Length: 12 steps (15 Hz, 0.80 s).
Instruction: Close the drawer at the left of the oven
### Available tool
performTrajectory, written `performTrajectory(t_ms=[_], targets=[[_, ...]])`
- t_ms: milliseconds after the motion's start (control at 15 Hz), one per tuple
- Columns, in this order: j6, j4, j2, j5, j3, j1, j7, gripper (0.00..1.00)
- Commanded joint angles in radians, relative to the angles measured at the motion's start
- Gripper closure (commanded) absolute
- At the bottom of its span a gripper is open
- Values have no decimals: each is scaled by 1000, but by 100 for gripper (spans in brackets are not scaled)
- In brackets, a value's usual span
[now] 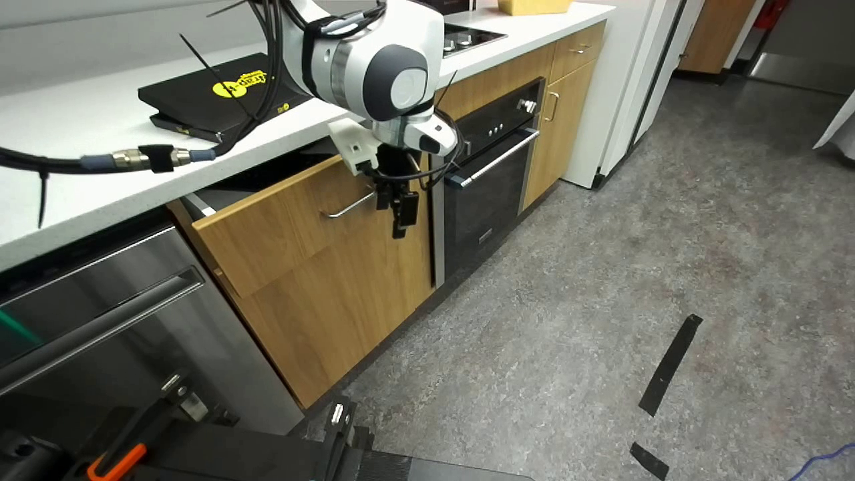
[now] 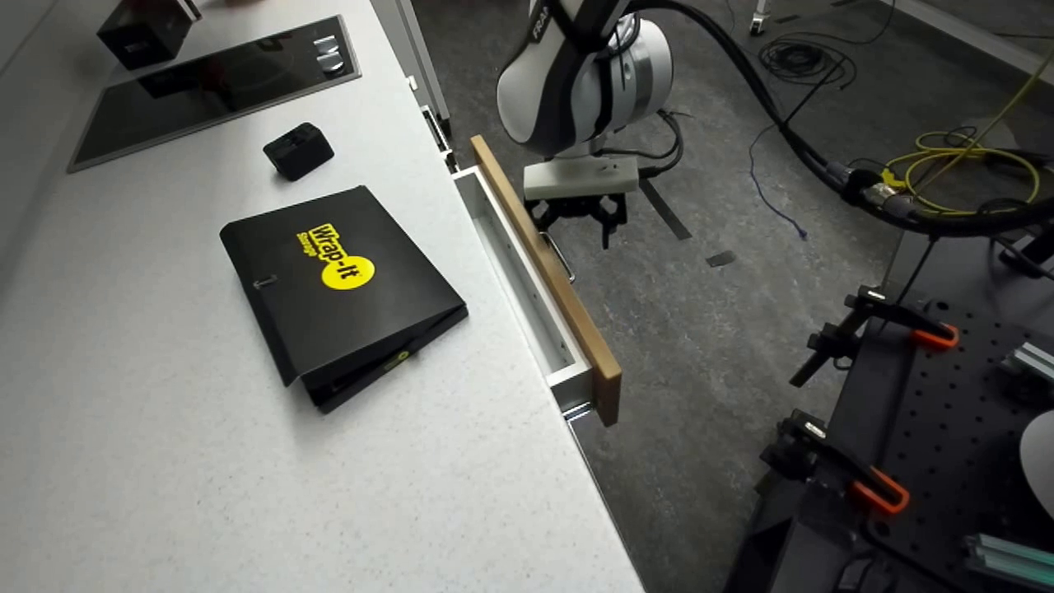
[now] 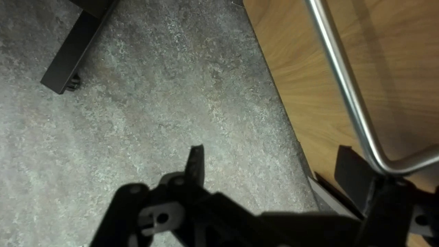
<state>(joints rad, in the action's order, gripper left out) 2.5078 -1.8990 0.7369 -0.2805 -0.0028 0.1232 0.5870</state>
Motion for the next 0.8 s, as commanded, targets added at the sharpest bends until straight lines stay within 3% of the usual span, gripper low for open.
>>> performTrajectory(t_ms=[0, 400, 467, 533, 733], targets=[[-4, 104, 85, -92, 68, -19, -92, 0], [28, 141, 99, -131, 143, -35, -184, 0], [7, 126, 84, -128, 134, -38, -177, 0], [40, 143, 105, -107, 74, -39, -148, 0], [40, 143, 106, -106, 74, -39, -150, 0]])
